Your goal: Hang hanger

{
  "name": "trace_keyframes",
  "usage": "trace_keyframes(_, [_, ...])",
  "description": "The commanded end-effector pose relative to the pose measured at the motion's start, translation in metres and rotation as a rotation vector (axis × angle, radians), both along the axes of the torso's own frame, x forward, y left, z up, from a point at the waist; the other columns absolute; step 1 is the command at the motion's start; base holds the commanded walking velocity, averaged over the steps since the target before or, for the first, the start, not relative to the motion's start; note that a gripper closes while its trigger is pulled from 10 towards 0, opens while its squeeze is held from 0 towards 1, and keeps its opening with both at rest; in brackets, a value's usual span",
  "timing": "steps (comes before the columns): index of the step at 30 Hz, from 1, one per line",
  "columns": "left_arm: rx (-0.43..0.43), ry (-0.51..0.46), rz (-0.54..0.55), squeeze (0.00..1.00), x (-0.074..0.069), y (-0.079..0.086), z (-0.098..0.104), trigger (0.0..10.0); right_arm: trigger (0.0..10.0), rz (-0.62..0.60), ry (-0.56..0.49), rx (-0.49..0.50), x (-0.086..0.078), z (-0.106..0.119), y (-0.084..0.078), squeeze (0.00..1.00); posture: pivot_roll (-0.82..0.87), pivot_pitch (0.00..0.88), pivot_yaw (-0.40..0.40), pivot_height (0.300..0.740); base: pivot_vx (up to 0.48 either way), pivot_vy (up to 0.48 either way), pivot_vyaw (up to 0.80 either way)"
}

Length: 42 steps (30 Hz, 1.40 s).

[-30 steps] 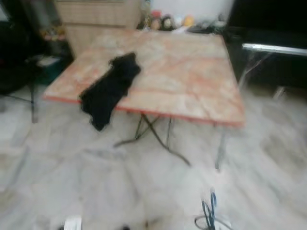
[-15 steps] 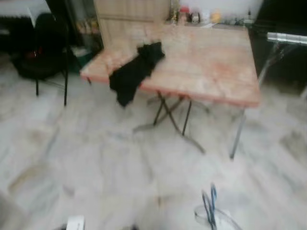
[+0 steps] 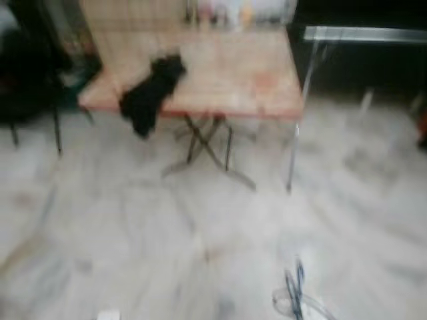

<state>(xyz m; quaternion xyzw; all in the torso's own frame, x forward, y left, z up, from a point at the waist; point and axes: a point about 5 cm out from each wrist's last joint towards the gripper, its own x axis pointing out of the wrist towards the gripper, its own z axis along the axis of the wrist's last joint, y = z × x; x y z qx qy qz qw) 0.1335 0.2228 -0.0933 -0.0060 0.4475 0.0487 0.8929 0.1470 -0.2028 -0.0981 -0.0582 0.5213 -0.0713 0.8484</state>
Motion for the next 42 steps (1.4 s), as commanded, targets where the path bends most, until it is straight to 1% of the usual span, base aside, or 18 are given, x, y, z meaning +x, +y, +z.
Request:
trace_keyframes(1, [0.029,0.007,-0.026,0.00,-0.001,0.002,0.000,10.0,10.0,-0.004,-0.016,0.025,0.003,0.000,0.007,0.00,0.03,0.059,-0.004,0.740,0.000,-0.266,0.00])
trace_keyframes(8, [0.033,-0.002,-0.031,0.00,0.000,0.001,0.000,10.0,10.0,-0.002,-0.004,0.024,0.000,-0.001,0.007,0.00,0.04,0.055,-0.007,0.740,0.000,-0.322,0.00])
trace_keyframes(20, [0.027,-0.003,-0.037,0.00,0.000,-0.001,0.000,10.0,10.0,-0.023,-0.017,0.015,0.004,0.001,0.004,0.00,0.04,0.062,-0.011,0.740,0.000,-0.360,0.00])
trace_keyframes(27, [0.027,-0.004,-0.039,0.00,-0.001,-0.002,0.000,10.0,10.0,-0.020,-0.019,0.017,0.005,0.001,0.003,0.00,0.04,0.063,-0.013,0.740,0.000,-0.371,-0.41])
trace_keyframes(33, [0.021,-0.020,-0.050,0.00,0.002,-0.003,0.001,10.0,10.0,0.003,-0.030,0.017,0.007,0.002,0.004,0.00,0.04,0.063,-0.013,0.740,0.000,-0.094,0.00])
trace_keyframes(35, [0.017,-0.033,-0.058,0.00,0.005,-0.003,0.002,10.0,10.0,0.005,-0.041,0.017,0.009,0.003,0.004,0.00,0.04,0.063,-0.014,0.740,0.000,0.000,0.00])
trace_keyframes(36, [0.027,-0.058,-0.093,0.00,0.011,-0.003,0.005,10.0,10.0,0.009,-0.063,0.014,0.016,0.006,0.002,0.00,0.04,0.063,-0.015,0.740,0.000,0.000,0.00])
trace_keyframes(37, [0.027,-0.058,-0.093,0.00,0.011,-0.003,0.005,10.0,10.0,0.009,-0.063,0.014,0.016,0.006,0.002,0.00,0.04,0.063,-0.015,0.740,0.000,0.000,0.00])
trace_keyframes(40, [0.042,-0.097,-0.129,0.00,0.020,-0.001,0.010,10.0,10.0,0.027,-0.093,0.003,0.025,0.011,-0.002,0.00,0.04,0.063,-0.015,0.740,0.000,0.000,0.00])
trace_keyframes(41, [0.042,-0.097,-0.129,0.00,0.020,-0.001,0.010,10.0,10.0,0.027,-0.093,0.003,0.025,0.011,-0.002,0.00,0.04,0.063,-0.015,0.740,0.000,0.000,0.00])
trace_keyframes(42, [0.051,-0.122,-0.143,0.00,0.026,0.000,0.014,10.0,10.0,0.058,-0.111,-0.012,0.032,0.014,-0.003,0.00,0.04,0.062,-0.016,0.740,0.000,0.000,0.43])
